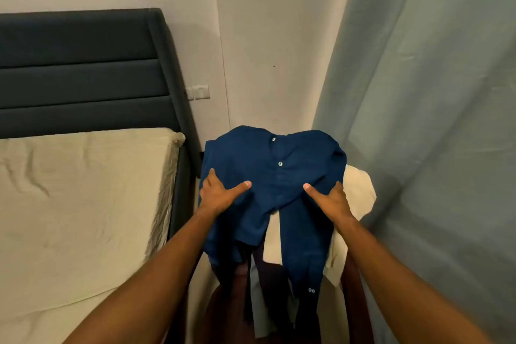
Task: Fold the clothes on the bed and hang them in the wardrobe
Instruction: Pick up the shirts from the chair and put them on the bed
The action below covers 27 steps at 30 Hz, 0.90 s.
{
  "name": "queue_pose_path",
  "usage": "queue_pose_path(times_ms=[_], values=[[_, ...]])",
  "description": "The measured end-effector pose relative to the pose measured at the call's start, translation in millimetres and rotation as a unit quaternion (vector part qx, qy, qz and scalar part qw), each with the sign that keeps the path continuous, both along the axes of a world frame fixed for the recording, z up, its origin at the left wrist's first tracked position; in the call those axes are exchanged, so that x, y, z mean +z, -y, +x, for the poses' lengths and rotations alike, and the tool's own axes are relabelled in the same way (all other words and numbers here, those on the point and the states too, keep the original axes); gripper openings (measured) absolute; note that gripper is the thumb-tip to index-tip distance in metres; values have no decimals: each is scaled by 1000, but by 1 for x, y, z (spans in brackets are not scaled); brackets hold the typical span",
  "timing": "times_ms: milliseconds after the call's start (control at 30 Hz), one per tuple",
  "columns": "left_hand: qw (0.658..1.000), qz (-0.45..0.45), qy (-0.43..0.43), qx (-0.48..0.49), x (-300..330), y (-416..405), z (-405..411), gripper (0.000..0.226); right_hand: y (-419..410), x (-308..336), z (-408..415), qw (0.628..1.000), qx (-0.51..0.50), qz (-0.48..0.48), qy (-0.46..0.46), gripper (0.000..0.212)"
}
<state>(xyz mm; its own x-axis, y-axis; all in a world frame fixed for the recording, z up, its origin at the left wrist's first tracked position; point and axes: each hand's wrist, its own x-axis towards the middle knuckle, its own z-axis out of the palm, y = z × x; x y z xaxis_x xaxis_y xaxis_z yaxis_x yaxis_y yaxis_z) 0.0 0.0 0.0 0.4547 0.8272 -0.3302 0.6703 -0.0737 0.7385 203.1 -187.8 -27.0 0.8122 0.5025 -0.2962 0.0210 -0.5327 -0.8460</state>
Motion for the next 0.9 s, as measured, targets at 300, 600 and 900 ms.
queue_pose_path(times_ms=[300,600,900], values=[[983,-86,112,118,-25,-11,77,126,-43,-13,29,975,-67,138,-159,86],[981,-84,116,128,-45,10,115,47,-78,-15,21,977,-165,86,-101,35],[989,-22,114,97,-39,26,113,23,-66,-14,18,986,-124,80,-72,22]])
